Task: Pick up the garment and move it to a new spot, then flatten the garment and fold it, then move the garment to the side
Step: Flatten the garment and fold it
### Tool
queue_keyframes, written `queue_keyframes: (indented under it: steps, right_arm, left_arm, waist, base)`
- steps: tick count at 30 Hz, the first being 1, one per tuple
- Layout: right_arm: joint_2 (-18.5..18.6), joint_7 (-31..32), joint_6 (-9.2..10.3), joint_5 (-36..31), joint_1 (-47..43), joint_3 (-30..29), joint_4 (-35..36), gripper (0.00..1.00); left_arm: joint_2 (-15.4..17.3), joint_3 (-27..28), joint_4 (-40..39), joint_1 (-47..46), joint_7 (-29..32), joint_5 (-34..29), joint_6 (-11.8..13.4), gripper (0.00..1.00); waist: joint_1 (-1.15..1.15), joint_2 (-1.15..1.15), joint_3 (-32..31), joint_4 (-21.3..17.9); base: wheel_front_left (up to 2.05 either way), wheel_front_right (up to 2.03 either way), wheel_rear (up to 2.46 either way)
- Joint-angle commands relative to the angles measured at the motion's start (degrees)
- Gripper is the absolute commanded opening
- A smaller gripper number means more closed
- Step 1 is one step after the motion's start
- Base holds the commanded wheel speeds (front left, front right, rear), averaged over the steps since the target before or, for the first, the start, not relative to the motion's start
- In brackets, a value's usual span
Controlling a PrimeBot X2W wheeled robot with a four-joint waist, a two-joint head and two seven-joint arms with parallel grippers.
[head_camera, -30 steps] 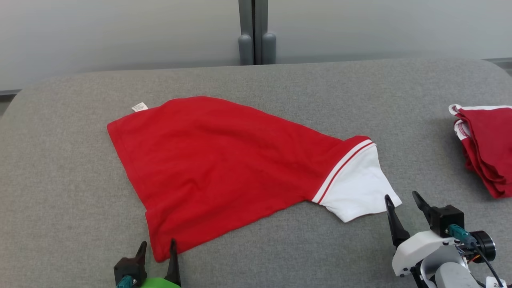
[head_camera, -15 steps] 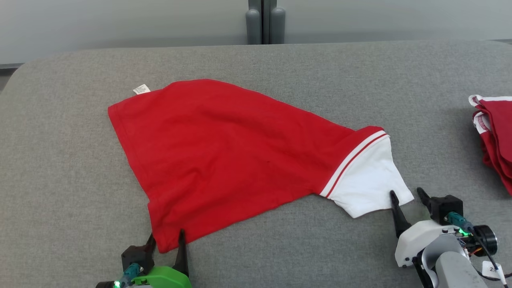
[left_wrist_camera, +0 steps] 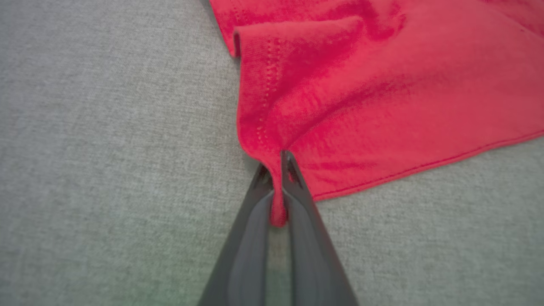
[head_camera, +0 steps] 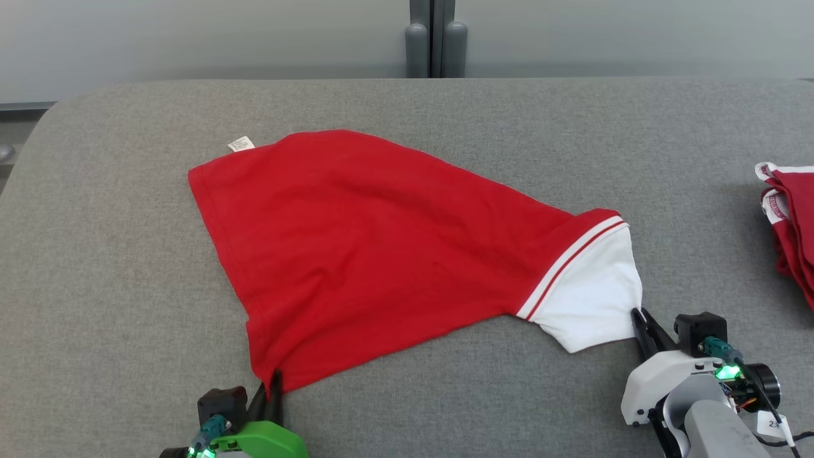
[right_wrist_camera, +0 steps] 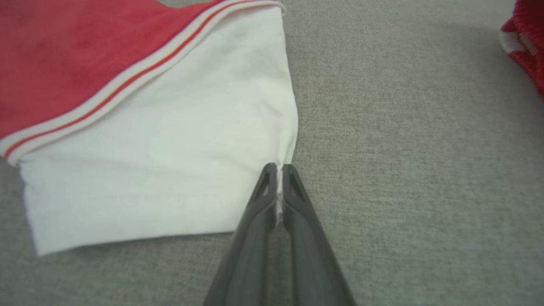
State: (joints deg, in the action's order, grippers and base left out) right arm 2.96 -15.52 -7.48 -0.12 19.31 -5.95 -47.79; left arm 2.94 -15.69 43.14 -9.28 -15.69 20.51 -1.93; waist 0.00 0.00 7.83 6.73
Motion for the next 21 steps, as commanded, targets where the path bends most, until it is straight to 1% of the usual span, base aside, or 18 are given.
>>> queue_keyframes:
  steps: [1,3,5,8,12,14,19,21]
  right_arm:
    - [-0.08,0.58,-0.01,0.94,-1.94,0.33,0.45,0.0]
    - [-0.04,0.42,-0.01,2.2,-2.16,0.43,3.09,0.0]
    - [0.04,0.39,0.0,4.02,-2.3,0.44,7.25,0.0]
    - [0.09,0.4,0.01,6.42,-3.58,0.62,14.52,0.0]
    - [0.1,0.39,0.01,10.06,-3.29,0.63,24.62,0.0]
    - [0.11,0.39,0.01,10.51,-2.37,0.86,29.27,0.0]
    - [1.87,0.39,0.02,12.69,1.69,1.83,39.03,0.0]
    - [3.42,0.4,0.02,13.81,4.13,2.26,42.24,0.0]
  left_arm:
    - [-0.03,-0.27,0.59,1.83,0.95,-0.05,0.15,0.0]
    - [0.03,0.38,-1.06,2.15,0.76,-0.4,0.26,0.0]
    - [0.06,1.57,-3.93,2.12,0.6,-0.89,0.26,0.0]
    - [0.11,3.81,-10.52,2.03,0.56,-2.25,0.38,0.0]
    - [0.11,6.2,-18.4,1.15,0.55,-3.88,-0.84,0.0]
    - [0.2,7.3,-21.69,-0.76,0.56,-5.37,-1.71,0.0]
    - [2.6,8.93,-28.39,-8.3,0.55,-7.99,-3.63,0.0]
    - [4.3,9.03,-30.39,-12.02,0.55,-8.9,-4.17,0.0]
  waist:
    - [0.0,0.0,-0.86,0.39]
    - [0.0,0.0,-1.52,0.63]
    - [0.0,0.0,-2.14,0.79]
    - [0.0,0.0,-3.08,0.93]
    - [0.0,0.0,-4.56,0.86]
    - [0.0,0.0,-5.06,0.7]
    - [0.0,0.0,-5.98,0.05]
    - [0.0,0.0,-6.31,-0.38]
  base:
    - [0.0,0.0,0.0]
    - [0.0,0.0,0.0]
    - [0.0,0.0,0.0]
    - [0.0,0.0,0.0]
    - [0.0,0.0,0.0]
    - [0.0,0.0,0.0]
    - [0.0,0.0,0.0]
    - [0.0,0.0,0.0]
